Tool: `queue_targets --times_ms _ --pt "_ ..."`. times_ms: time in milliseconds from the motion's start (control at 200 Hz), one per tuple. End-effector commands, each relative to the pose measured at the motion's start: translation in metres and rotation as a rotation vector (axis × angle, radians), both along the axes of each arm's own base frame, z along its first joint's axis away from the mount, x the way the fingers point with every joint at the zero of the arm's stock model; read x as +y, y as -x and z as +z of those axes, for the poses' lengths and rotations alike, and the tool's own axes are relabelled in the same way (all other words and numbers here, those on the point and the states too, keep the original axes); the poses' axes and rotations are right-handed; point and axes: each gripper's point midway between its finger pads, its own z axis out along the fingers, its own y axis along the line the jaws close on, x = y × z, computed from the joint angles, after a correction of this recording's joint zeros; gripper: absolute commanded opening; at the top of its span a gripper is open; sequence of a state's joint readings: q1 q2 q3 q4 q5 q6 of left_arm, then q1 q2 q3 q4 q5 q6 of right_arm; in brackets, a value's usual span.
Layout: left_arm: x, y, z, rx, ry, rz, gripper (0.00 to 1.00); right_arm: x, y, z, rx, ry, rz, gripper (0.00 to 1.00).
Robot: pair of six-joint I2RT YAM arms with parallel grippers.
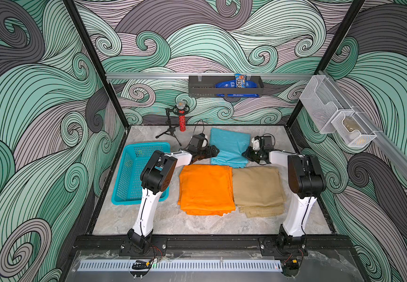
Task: Put the folded long pants in the basket
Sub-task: Pick up the long pant at the center of the board.
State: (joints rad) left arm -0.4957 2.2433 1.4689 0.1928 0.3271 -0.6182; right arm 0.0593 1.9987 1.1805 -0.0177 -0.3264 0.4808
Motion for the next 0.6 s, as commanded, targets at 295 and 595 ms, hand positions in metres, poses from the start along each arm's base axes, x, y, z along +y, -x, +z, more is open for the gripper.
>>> queue_targets --times_ms 295,595 --pt "-0.047 0.011 -0.026 0.177 0.1 -0.089 0.0 0.027 -0.009 0.011 -0.035 -0.051 0.027 0.0" --pt "-0.05 -0.023 0.106 -0.11 0.108 -0.107 0.0 0.031 -0.04 0.103 -0.232 -0.079 0.018 0.0"
